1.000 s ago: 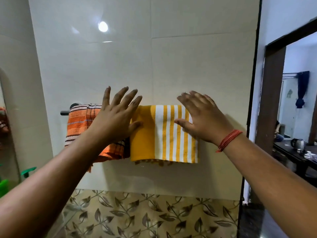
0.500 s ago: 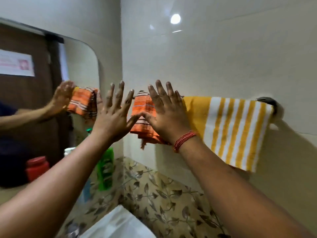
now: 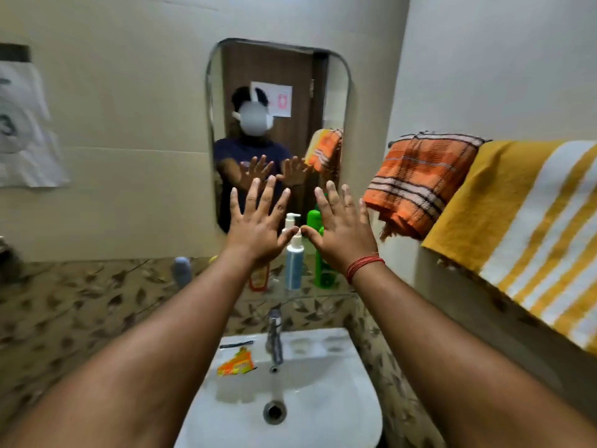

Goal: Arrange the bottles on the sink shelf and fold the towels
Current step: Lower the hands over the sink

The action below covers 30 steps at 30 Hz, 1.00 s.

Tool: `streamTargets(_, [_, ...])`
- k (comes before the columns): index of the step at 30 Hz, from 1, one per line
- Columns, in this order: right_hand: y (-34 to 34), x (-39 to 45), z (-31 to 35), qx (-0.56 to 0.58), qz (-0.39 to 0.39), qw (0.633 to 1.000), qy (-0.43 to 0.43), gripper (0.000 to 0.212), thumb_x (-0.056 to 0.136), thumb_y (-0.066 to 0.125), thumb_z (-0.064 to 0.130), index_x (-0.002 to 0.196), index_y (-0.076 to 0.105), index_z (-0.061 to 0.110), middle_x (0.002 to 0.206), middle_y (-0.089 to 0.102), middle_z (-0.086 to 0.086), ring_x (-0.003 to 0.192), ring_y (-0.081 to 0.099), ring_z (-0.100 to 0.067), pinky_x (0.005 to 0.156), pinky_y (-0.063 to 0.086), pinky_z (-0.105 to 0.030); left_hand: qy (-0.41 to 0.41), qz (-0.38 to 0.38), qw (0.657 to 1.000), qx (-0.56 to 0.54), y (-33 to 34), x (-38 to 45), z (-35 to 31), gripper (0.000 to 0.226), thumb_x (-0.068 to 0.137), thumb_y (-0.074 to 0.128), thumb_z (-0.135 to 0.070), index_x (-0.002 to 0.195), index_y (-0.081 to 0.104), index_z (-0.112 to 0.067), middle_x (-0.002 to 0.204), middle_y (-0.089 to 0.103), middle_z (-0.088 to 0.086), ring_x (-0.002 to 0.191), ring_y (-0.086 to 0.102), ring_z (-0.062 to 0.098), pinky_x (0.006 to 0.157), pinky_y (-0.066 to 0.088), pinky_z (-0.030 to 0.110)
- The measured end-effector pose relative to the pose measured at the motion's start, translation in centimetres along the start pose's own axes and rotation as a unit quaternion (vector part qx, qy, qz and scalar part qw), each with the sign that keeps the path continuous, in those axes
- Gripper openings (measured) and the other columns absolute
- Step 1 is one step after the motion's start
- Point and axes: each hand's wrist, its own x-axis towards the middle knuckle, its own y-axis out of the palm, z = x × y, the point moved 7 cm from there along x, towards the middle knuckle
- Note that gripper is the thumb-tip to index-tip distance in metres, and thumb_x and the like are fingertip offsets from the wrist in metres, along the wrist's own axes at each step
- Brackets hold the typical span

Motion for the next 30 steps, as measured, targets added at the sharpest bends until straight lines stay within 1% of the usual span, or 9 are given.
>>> streamTargets(2, [2.0, -1.3, 0.7, 0.021, 0.023, 0.999, 0.006, 0.077, 0.095, 0.021, 0.07, 0.158, -0.001, 0.032, 0.167, -0.01, 0.003, 0.153, -0.011, -0.023, 0.122, -0.003, -0.052, -0.016, 0.03, 0.999, 0.012, 0.3, -2.5, 0.6, 0.08, 0.094, 0.013, -0.074, 0.16, 0.004, -0.03, 0.169, -0.009, 0.006, 0.155, -0.008, 0.031, 0.119, -0.003, 0.066])
streamTargets(5, [4.3, -3.1, 1.7, 0.046, 0.039, 0.998, 0.021, 0.078, 0.094, 0.02, 0.071, 0.157, -0.004, 0.032, 0.167, -0.011, 0.003, 0.153, -0.01, -0.023, 0.122, -0.002, -0.054, -0.038, 0.075, 0.996, 0.038, 1.4, -6.0, 1.8, 0.078, 0.094, 0.008, -0.072, 0.159, -0.007, -0.032, 0.167, -0.021, 0.004, 0.154, -0.018, 0.03, 0.118, -0.007, 0.066])
streamTargets(7, [5.2, -3.8, 2.4, 0.052, 0.037, 0.998, 0.021, 0.079, 0.093, 0.02, 0.072, 0.157, -0.006, 0.033, 0.167, -0.011, 0.003, 0.153, -0.009, -0.024, 0.122, -0.001, -0.055, -0.049, 0.088, 0.994, 0.044, 1.8, -7.3, 2.7, 0.077, 0.095, 0.005, -0.072, 0.158, -0.012, -0.033, 0.165, -0.027, 0.003, 0.152, -0.024, 0.029, 0.117, -0.008, 0.066])
streamTargets(16, [6.7, -3.2, 4.4, 0.076, 0.034, 0.995, 0.05, 0.081, 0.091, 0.01, 0.074, 0.157, -0.009, 0.031, 0.165, -0.018, 0.003, 0.153, -0.013, -0.025, 0.121, -0.001, -0.057, -0.08, 0.079, 0.993, 0.026, 0.9, -8.0, 6.0, 0.075, 0.094, -0.002, -0.074, 0.154, -0.023, -0.035, 0.161, -0.038, 0.001, 0.149, -0.032, 0.028, 0.117, -0.01, 0.066])
streamTargets(22, [8.3, -2.5, 6.4, 0.052, 0.033, 0.997, 0.038, 0.079, 0.091, 0.01, 0.075, 0.15, -0.023, 0.035, 0.165, -0.019, 0.003, 0.153, -0.012, -0.025, 0.121, -0.001, -0.057, -0.091, 0.072, 0.993, 0.008, 2.2, -8.1, 9.3, 0.074, 0.095, 0.001, -0.073, 0.151, -0.03, -0.037, 0.161, -0.039, 0.001, 0.149, -0.031, 0.029, 0.117, -0.008, 0.066])
streamTargets(25, [9.8, -2.2, 7.3, 0.045, 0.043, 0.997, 0.045, 0.081, 0.09, 0.009, 0.076, 0.154, -0.016, 0.033, 0.165, -0.019, 0.002, 0.153, -0.012, -0.025, 0.121, 0.001, -0.057, -0.094, 0.087, 0.992, 0.0, 3.7, -9.1, 10.8, 0.074, 0.094, -0.001, -0.073, 0.151, -0.03, -0.037, 0.16, -0.04, 0.0, 0.149, -0.033, 0.028, 0.117, -0.01, 0.066])
streamTargets(28, [12.1, -2.8, 8.7, 0.049, 0.056, 0.996, 0.042, 0.084, 0.088, 0.004, 0.077, 0.157, -0.008, 0.032, 0.165, -0.017, 0.001, 0.153, -0.012, -0.024, 0.121, 0.0, -0.057, -0.089, 0.112, 0.99, -0.002, 5.7, -10.7, 11.7, 0.076, 0.09, -0.007, -0.074, 0.153, -0.025, -0.036, 0.162, -0.036, 0.001, 0.15, -0.03, 0.028, 0.117, -0.012, 0.065])
streamTargets(30, [14.2, -3.7, 9.9, 0.058, 0.078, 0.994, 0.04, 0.085, 0.087, 0.003, 0.078, 0.157, -0.007, 0.032, 0.166, -0.014, 0.002, 0.153, -0.01, -0.025, 0.121, 0.001, -0.057, -0.093, 0.133, 0.987, -0.01, 7.5, -12.1, 12.3, 0.077, 0.092, -0.002, -0.074, 0.156, -0.02, -0.035, 0.163, -0.032, 0.002, 0.151, -0.027, 0.03, 0.117, -0.012, 0.066])
